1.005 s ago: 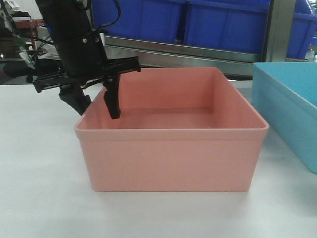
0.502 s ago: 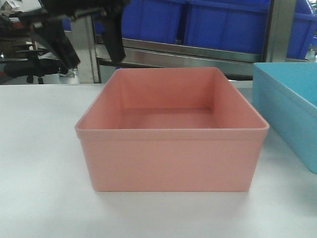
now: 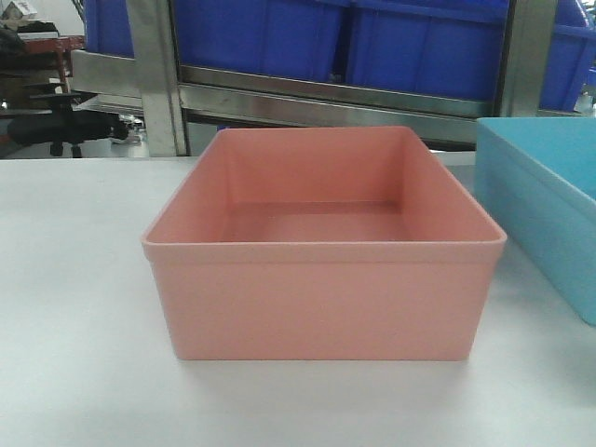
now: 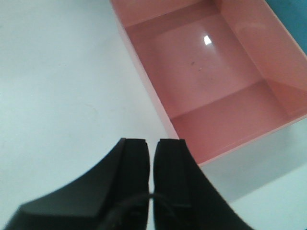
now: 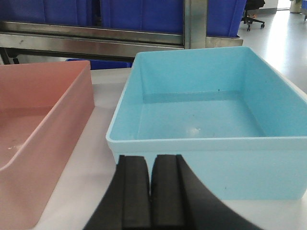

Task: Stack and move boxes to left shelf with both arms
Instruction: 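Move the right gripper to the rim of the light-blue tub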

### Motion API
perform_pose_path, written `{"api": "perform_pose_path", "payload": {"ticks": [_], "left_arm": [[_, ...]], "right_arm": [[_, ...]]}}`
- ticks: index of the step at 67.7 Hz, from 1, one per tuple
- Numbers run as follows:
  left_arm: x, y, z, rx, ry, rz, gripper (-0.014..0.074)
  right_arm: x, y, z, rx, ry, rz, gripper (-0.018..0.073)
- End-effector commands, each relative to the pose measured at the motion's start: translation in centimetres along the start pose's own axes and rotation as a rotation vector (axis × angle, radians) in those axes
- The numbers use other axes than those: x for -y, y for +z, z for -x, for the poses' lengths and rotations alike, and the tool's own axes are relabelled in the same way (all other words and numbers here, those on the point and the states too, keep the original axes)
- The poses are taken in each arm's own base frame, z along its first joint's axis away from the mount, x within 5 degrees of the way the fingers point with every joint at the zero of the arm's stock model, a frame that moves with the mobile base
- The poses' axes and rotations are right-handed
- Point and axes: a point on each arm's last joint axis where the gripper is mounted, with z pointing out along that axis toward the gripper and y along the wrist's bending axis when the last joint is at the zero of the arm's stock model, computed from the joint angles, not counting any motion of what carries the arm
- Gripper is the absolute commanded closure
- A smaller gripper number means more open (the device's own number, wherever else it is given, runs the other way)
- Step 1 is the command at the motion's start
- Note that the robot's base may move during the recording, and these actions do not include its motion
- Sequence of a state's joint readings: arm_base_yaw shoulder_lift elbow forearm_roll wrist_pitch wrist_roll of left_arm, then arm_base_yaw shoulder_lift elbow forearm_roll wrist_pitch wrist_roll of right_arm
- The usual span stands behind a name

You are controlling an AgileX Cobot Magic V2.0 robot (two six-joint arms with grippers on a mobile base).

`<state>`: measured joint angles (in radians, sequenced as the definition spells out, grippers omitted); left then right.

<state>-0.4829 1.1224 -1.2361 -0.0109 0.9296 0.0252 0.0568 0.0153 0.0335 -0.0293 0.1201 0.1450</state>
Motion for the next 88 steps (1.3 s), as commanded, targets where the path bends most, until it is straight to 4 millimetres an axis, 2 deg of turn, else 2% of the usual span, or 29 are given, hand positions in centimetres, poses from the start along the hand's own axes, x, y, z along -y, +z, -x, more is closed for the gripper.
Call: {"api": "perform_pose_path", "payload": {"ticks": [1, 8, 18, 29, 37, 48, 58, 63, 73, 76, 88], "left_arm": [[0.1, -2.6, -0.8, 0.170, 0.014, 0.005, 0.0605], [0.2, -3.3, -3.0, 0.260, 0.014, 0.007, 0.0605], [0.2, -3.6, -7.1, 0.387, 0.020, 0.014, 0.0605], [0.2, -3.3, -11.7, 0.475, 0.029, 0.021, 0.0605], [0.3, -3.1, -14.2, 0.497, 0.029, 0.021, 0.0605], [0.3, -3.3, -16.2, 0.559, 0.027, 0.022, 0.0605], [0.3, -3.4, -16.6, 0.588, 0.027, 0.022, 0.0605], [0.3, -3.4, -16.6, 0.590, 0.027, 0.022, 0.0605], [0.3, -3.4, -16.6, 0.590, 0.027, 0.022, 0.0605], [0.3, -3.4, -16.6, 0.590, 0.027, 0.022, 0.0605], [0.3, -3.4, -16.6, 0.590, 0.027, 0.022, 0.0605]], "right_arm": [[-0.2, 0.0, 1.7, 0.114, -0.020, 0.011, 0.0524], [-0.3, -0.1, 2.2, 0.160, -0.020, 0.018, 0.0524], [-0.5, -0.5, 3.9, 0.202, -0.020, 0.022, 0.0524], [-0.7, -1.2, 6.4, 0.244, -0.021, 0.024, 0.0524], [-1.0, -1.9, 8.7, 0.251, -0.034, 0.020, 0.0524], [-1.3, -1.3, 12.7, 0.185, -0.076, -0.004, 0.0522], [-1.7, 1.0, 16.6, 0.112, -0.079, -0.016, 0.0511], [-1.9, 2.8, 18.2, 0.047, -0.079, -0.025, 0.0422], [-1.9, 6.7, 19.7, -0.126, -0.096, -0.056, 0.0032], [-1.8, 7.6, 20.1, -0.173, -0.106, -0.067, -0.0060], [-1.4, 11.4, 21.2, -0.398, -0.161, -0.137, -0.0043]]}}
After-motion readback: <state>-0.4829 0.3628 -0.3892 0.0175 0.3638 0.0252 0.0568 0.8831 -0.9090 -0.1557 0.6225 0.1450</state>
